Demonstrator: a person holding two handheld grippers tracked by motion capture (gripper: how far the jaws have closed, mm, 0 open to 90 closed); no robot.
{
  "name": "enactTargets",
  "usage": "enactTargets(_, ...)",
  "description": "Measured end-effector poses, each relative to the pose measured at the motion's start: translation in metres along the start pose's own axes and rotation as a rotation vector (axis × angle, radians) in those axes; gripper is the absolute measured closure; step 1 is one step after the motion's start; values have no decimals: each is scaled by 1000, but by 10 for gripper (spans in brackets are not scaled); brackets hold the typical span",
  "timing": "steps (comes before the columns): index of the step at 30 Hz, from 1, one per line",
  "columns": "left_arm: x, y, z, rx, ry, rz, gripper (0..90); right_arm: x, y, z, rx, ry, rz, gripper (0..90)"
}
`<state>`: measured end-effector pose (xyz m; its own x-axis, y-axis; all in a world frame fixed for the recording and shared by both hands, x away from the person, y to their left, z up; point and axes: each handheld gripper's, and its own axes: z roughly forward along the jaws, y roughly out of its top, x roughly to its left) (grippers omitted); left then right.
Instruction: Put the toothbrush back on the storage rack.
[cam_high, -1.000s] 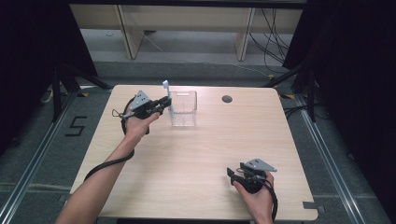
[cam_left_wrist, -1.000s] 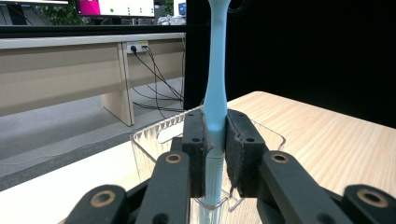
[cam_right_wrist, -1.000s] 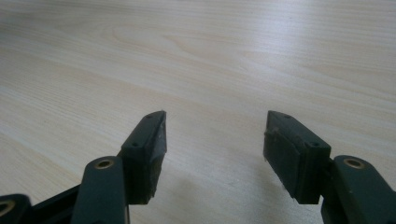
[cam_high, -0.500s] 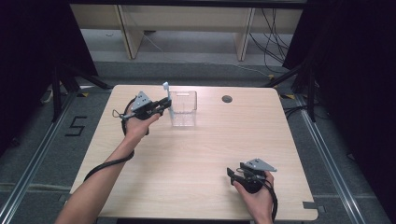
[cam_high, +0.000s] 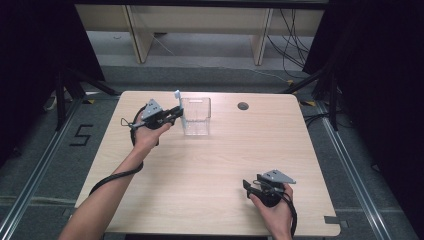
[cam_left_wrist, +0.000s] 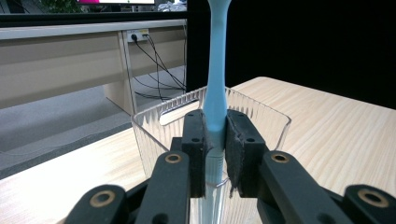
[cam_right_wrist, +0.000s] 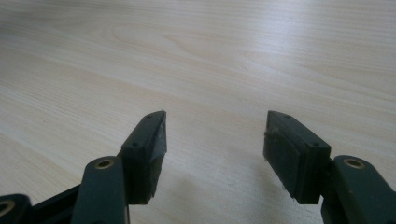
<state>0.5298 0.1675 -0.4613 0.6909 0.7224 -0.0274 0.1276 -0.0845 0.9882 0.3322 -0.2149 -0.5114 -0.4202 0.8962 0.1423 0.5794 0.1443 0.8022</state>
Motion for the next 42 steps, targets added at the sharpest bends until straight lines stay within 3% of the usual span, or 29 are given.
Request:
enactTargets(5, 0, -2, 0, 5, 0, -2, 779, 1, 0, 0, 1, -1, 14, 402)
enactTargets(7, 0, -3, 0, 7, 1, 0, 778, 0, 0, -1, 4, -17, -12, 402)
enactTargets(10, 0, -4, -1, 6, 0, -2, 778, 1, 0, 1, 9, 9, 6, 402)
enactTargets(15, 0, -5, 0, 9, 1, 1, 777, 0, 0, 0, 10, -11, -12, 402)
enactTargets(16, 0, -5, -1, 15, 3, 1, 777, 3, 0, 0, 13, -1, 20, 402)
enactTargets(17, 0, -6, -1, 16, 3, 2, 776, 0, 1, -2, 20, -25, -18, 402)
enactTargets(18, 0, -6, -1, 17, 4, 2, 776, 0, 0, -2, 18, -26, -21, 402)
enactTargets(21, 0, -6, -1, 18, 5, 2, 774, 1, 0, 1, 9, 9, 5, 402)
enactTargets(23, 0, -6, -1, 17, 4, 0, 774, 0, 0, -1, 5, -15, -14, 402)
enactTargets(27, 0, -6, -1, 9, 2, -1, 773, 1, 0, 0, 3, 3, 5, 402)
enactTargets(28, 1, -5, -1, 14, 5, 0, 772, 0, 0, -1, 4, -17, -14, 403)
enactTargets(31, 1, -6, -2, 12, 6, -3, 766, 1, 0, 1, 11, 2, 2, 402)
enactTargets(32, 1, -5, -2, 12, 7, -2, 763, 1, 0, 0, 12, -11, -12, 402)
enactTargets(34, 1, -5, -2, 10, 10, -5, 754, 1, 0, -1, 20, -18, -17, 402)
enactTargets(36, 1, -4, -3, 8, 10, -9, 738, 3, 0, -1, 32, -17, 14, 402)
enactTargets(42, -1, -3, -3, 7, 10, -27, 656, 3, 0, -1, 33, -15, 13, 402)
